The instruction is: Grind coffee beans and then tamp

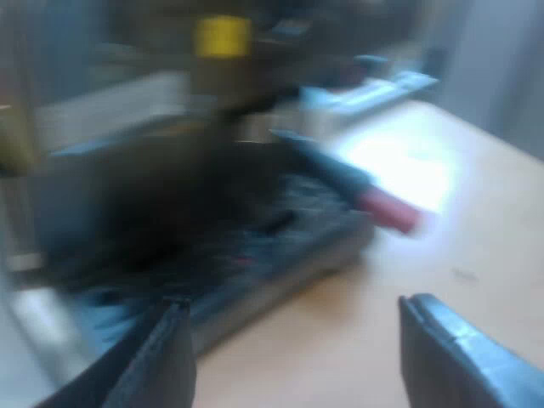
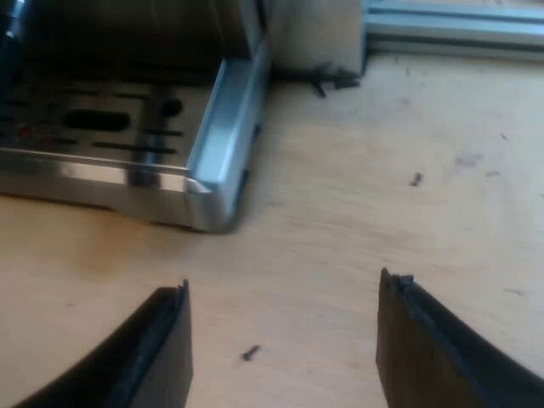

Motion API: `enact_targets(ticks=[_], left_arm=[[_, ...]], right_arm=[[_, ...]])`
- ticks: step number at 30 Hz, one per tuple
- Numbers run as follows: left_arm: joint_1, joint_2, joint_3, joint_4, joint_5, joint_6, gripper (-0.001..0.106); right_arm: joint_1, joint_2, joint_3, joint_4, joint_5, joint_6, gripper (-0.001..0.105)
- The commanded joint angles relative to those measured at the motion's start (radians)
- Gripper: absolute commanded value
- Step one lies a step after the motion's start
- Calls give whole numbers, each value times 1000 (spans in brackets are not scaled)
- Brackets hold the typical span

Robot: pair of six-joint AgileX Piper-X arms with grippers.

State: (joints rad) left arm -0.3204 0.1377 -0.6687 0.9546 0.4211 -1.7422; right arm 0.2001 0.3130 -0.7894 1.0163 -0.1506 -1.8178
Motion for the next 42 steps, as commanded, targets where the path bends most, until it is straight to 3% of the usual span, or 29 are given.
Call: enact_targets(ticks=[1,4,10,21,27,34,42], left_arm=[[-44,26,-7,-17,57,-8,56],[-101,47,2,-19,110,27,56],[-208,50,63,-73,184,96,56],[-247,58,337,-435,205,94,56],[-247,58,433,-514,205,94,56],[-247,58,439,-528,203,94,56],[-247,58,439,-528,203,94,56]], right_arm=[[42,33,-37,9,-49,-29,51],[121,71,-54,14,-57,-72,51],[252,108,-54,11,-43,-71,51],[426,111,-24,-19,72,-56,51],[519,113,76,-197,179,54,49],[664,136,178,-346,314,143,47],[979,250,295,-582,653,239,42]])
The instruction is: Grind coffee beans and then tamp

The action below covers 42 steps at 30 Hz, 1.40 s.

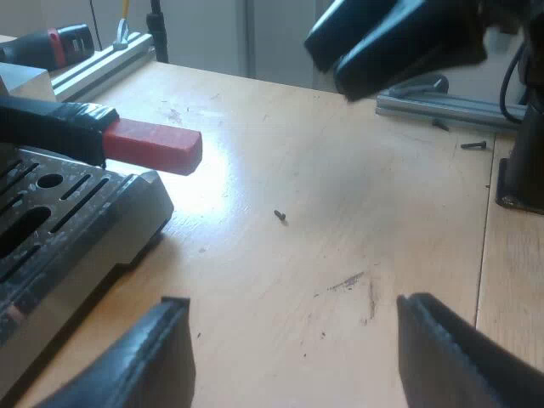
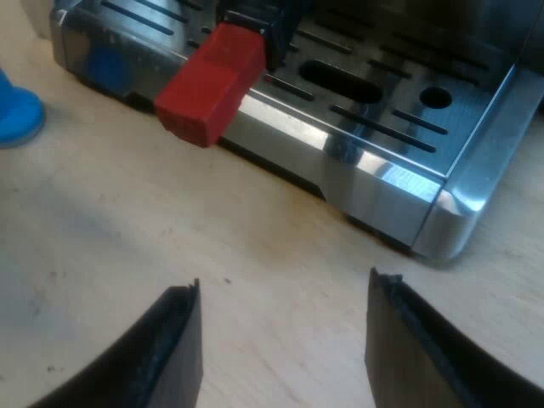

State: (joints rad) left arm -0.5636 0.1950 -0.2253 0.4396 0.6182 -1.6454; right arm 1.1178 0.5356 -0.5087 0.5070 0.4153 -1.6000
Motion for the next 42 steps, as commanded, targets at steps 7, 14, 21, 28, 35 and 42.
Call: enact_targets(ticks=[7,14,21,28,35,42], left_arm=[[-4,1,-5,-13,5,-2,56],[-4,1,-5,-15,5,-2,56],[-4,1,-5,-15,5,-2,56],[-4,1,-5,-15,5,-2,56],[-4,1,-5,-15,5,-2,56],[-4,1,-5,-15,5,-2,56]], right_arm=[[226,187,50,-226,339,136,31],[243,393,50,-458,426,190,8],[243,592,50,-690,512,190,4],[231,669,50,-837,575,183,4],[183,685,45,-877,568,183,4],[176,685,45,-879,566,181,4]])
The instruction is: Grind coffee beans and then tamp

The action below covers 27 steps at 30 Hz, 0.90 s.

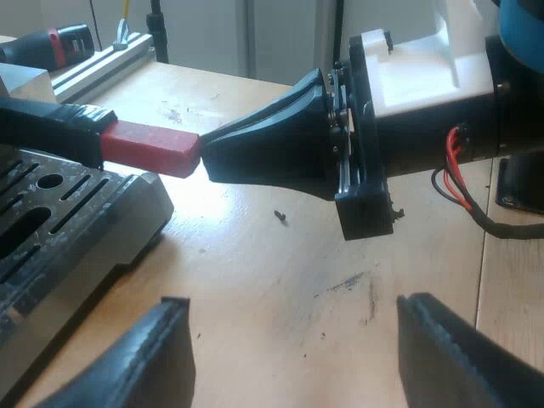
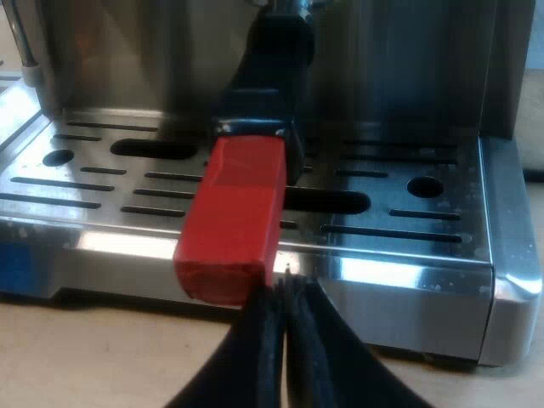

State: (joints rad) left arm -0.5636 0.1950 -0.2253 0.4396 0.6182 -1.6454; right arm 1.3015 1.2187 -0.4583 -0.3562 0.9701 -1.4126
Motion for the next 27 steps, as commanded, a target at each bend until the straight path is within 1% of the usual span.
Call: enact_targets(ticks=[1,2,5,9,23,25,26,27], left_arm=[[-4,1,-5,-15,5,-2,56],[-4,1,-5,-15,5,-2,56],[-4,1,-5,-15,5,-2,56],[-4,1,-5,-15,5,-2,56],[-4,1,-5,-15,5,-2,56],[-4,1,-5,-15,5,-2,56],[-4,1,-5,-15,5,-2,56],[-4,1,-5,-15,5,-2,56]], right_arm=[[-7,2,-6,-21,11,-6,4],[-7,2,-6,-28,11,-9,4],[6,2,-6,-37,-62,-24,4],[20,2,-6,-39,-49,-26,4],[4,13,-6,-60,-54,-28,4],[0,23,-6,-78,-39,-28,4],[-2,31,-7,-98,-25,-34,4],[-2,35,-9,-115,-16,-60,4]])
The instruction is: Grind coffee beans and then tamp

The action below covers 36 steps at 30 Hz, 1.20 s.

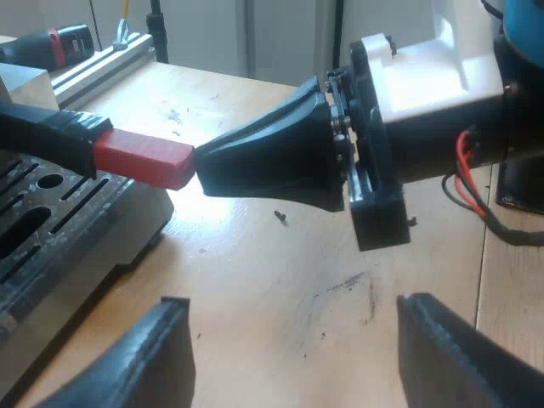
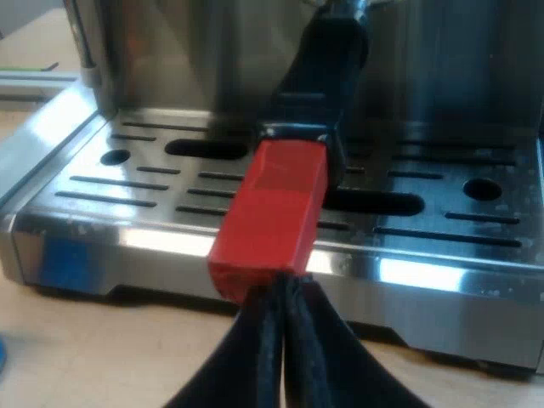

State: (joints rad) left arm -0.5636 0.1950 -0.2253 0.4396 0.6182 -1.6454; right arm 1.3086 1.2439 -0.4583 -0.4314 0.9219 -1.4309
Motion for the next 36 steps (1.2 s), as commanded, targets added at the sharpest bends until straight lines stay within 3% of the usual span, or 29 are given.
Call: enact_targets(ticks=[1,3,5,20,31,34,36], left_arm=[[-4,1,-5,-15,5,-2,56],[-4,1,-5,-15,5,-2,56],[-4,1,-5,-15,5,-2,56],[-4,1,-5,-15,5,-2,56],[-4,1,-5,-15,5,-2,56],[-4,1,-5,-15,5,-2,56],[-4,1,-5,-15,5,-2,56]], right_arm=[[-13,12,-11,-46,43,-62,4],[-13,16,-20,-70,70,-130,4],[-18,16,-19,-88,83,-146,4],[-80,16,-19,-88,102,-145,4],[88,16,-18,25,175,-143,4],[135,16,-18,33,209,-141,13],[159,14,-18,30,219,-136,30]])
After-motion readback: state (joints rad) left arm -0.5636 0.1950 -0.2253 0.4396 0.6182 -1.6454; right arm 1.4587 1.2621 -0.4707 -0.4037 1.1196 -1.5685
